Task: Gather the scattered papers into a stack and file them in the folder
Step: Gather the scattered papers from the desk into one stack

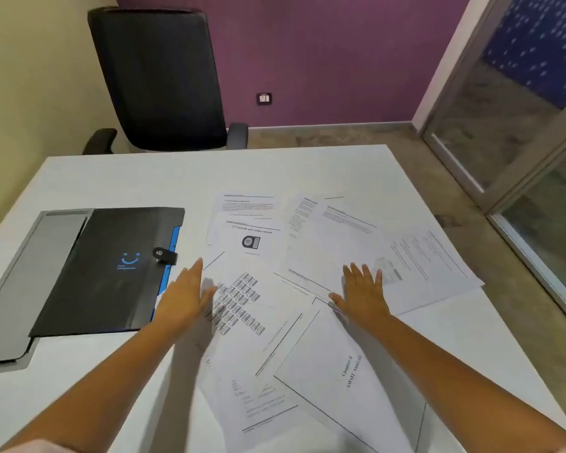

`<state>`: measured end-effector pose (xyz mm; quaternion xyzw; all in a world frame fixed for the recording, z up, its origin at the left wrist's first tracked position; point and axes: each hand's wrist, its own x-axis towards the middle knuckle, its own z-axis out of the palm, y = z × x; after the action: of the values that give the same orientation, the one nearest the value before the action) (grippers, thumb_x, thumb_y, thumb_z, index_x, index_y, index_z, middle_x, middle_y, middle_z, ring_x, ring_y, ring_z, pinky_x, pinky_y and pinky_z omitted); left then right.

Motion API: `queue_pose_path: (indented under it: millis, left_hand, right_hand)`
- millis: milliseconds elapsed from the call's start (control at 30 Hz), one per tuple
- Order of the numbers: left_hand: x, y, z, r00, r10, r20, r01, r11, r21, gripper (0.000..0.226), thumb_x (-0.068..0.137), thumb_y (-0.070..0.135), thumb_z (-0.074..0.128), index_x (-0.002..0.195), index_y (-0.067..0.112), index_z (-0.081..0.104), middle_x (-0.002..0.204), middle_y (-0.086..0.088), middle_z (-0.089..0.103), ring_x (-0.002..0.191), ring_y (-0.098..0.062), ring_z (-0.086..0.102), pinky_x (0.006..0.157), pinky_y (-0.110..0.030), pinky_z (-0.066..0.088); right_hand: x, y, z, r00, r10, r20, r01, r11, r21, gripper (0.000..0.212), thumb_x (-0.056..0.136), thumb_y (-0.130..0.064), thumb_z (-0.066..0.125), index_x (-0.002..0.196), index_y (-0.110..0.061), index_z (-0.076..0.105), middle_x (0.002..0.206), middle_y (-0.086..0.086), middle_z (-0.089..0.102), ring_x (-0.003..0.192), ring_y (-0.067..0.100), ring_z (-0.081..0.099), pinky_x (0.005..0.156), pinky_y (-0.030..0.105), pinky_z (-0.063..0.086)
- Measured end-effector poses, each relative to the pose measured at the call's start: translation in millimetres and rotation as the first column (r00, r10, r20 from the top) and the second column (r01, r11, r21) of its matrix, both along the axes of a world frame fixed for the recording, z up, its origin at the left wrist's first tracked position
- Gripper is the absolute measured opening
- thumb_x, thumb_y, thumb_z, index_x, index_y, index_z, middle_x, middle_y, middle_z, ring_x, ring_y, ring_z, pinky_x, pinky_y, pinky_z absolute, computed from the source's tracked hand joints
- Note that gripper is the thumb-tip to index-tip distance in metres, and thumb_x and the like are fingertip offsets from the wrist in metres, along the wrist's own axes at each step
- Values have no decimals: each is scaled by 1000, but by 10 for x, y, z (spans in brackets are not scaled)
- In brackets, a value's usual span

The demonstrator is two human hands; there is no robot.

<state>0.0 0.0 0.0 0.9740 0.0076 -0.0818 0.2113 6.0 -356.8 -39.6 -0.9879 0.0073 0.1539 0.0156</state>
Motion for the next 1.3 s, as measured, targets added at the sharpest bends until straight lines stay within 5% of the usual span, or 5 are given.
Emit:
queue_pose_path:
  millis: [200,400,700,967,1300]
  left_hand:
    - [-463,-157,-429,977,-130,-169,138,990,32,71,91,45,44,147,17,12,138,-8,44,123,-24,46,105,-39,34]
    - [-652,-195,-631,937,-188,-293,237,961,141,116,58,88,-3,148,14,0,158,-4,-4,146,-24,-4,116,-46,9]
    - [-750,-227,-807,937,-187,-295,260,938,230,121,48,89,-18,142,12,-16,152,-6,-20,143,-29,-16,116,-48,2]
    - [-675,-245,-760,931,-184,-315,276,921,275,131,34,83,-35,145,15,-15,156,-6,-17,144,-28,-14,117,-46,2]
    - [-686,-247,-753,933,-175,-315,264,927,268,119,49,84,-22,146,14,-12,151,-6,-24,144,-28,-14,117,-45,2]
  right_hand:
    - [-249,-50,-232,949,32,-312,-26,999,24,100,79,-71,43,149,-23,-9,158,3,-18,145,34,-13,112,61,-7]
    - [-259,-10,-261,938,-6,-347,24,999,47,105,78,-72,46,148,-24,-14,156,1,-26,144,33,-18,110,65,-6]
    - [-230,0,-269,921,-11,-389,33,998,48,107,77,-73,47,147,-23,-17,154,3,-29,143,35,-20,110,65,-2]
    - [-153,273,-64,996,-54,-71,66,980,189,61,89,-45,53,141,-19,34,148,7,35,133,28,32,108,42,28]
    - [-98,799,-52,881,-243,-407,452,690,566,45,89,-28,61,127,-7,49,129,9,56,113,24,55,87,27,42]
